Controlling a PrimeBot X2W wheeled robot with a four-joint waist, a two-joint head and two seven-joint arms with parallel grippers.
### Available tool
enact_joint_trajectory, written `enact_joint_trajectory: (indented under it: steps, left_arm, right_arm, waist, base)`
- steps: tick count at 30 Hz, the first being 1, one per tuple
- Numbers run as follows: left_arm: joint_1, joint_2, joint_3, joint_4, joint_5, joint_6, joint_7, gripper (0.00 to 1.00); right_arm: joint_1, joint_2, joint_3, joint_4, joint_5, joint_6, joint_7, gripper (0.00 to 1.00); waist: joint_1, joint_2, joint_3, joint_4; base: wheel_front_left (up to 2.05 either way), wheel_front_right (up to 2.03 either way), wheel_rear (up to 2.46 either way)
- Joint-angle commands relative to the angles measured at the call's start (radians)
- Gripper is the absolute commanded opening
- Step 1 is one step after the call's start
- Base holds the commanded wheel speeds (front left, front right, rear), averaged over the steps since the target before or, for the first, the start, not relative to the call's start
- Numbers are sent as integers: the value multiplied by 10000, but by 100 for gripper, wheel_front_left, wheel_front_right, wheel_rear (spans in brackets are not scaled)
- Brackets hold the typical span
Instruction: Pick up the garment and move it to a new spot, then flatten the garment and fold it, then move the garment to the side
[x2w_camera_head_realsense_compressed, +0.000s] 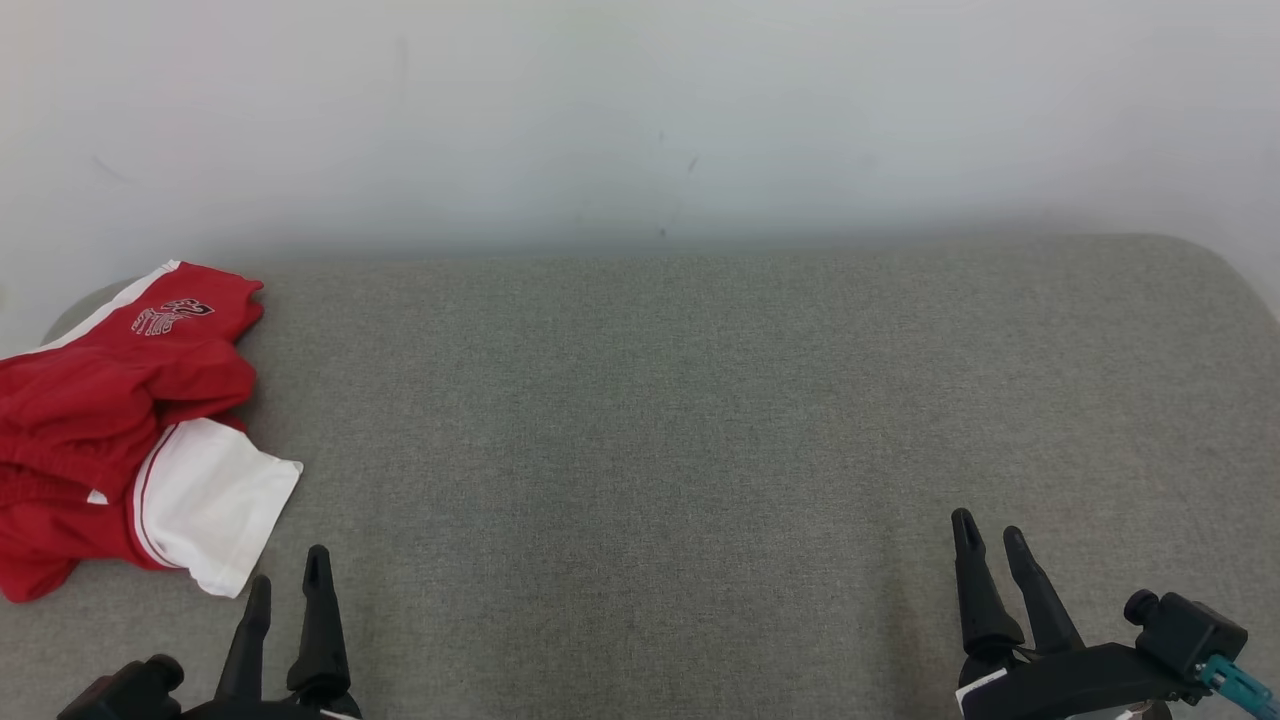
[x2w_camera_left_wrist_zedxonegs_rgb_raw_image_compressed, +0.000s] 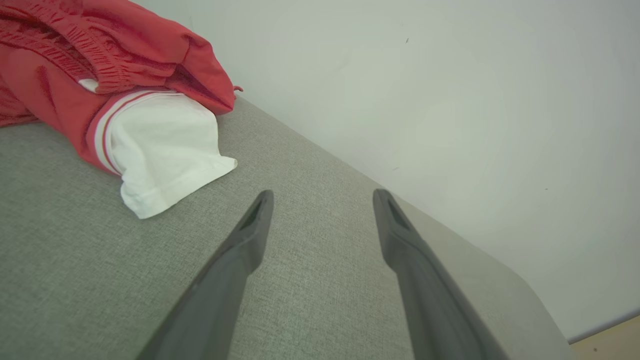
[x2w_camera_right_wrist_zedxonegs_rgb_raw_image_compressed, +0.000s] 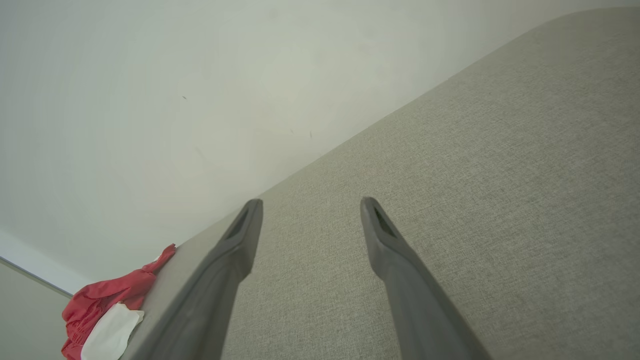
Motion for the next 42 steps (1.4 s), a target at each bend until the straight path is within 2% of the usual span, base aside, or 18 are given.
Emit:
enact_joint_trajectory:
  steps: [1,21,42]
  left_arm:
    - [2,88,-32,-170,306,-9,-95,100]
    - [211,280,-428,-438,2545,142,-652,100]
    - [512,384,-455,-776,4223,160,-1118,100]
  right_arm:
    - [-29,-60,32,-139,-302,-9,-80,100]
    - [63,34,188,-163,-2906,-12,-642,100]
    - [248,43,144,-328,-4719,-15,-1106,100]
  waist:
    - [0,0,0,5]
    - [0,0,-47,-36]
    - [0,0,-93,-85]
  base:
    - [0,0,0]
    - [0,0,0]
    - [0,0,0]
